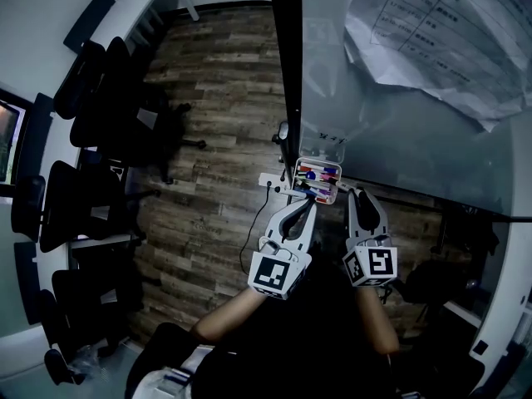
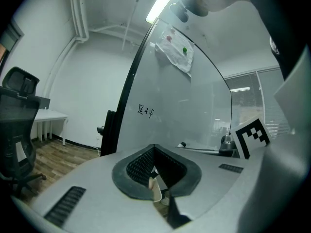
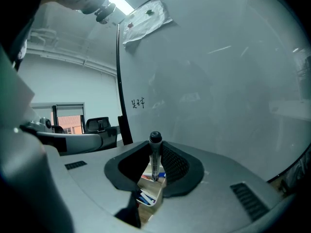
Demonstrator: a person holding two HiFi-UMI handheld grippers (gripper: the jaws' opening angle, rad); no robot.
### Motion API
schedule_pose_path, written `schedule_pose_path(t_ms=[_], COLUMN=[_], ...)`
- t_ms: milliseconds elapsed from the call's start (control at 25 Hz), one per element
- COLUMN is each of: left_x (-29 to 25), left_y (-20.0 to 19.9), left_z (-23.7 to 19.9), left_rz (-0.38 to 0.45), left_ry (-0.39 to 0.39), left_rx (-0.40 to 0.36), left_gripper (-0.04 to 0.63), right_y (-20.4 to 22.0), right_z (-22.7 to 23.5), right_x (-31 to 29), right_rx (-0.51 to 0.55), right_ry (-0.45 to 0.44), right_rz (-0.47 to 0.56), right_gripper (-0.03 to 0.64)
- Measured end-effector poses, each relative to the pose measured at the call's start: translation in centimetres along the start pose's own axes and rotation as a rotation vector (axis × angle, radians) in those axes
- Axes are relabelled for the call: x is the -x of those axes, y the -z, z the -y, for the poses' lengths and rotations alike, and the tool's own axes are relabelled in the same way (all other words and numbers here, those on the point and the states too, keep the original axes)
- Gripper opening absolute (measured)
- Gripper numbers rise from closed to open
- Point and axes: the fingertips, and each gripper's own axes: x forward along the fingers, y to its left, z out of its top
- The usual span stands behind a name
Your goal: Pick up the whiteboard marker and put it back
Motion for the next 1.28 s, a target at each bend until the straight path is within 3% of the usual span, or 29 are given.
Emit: schedule_pose_path(t_ms=[1280], left_x=[-1.8], left_y=[0.5], left_z=[-0.9], left_rz=[-0.020], left_ry=[-0.027], left_rx=[0.036], left_gripper=[0.009], right_y=[3.7], right_z=[1.0], right_x=[-3.3], right_rx=[-0.018], right_ry=[-0.026], right_rz=[-0.093], right_gripper=[0.081])
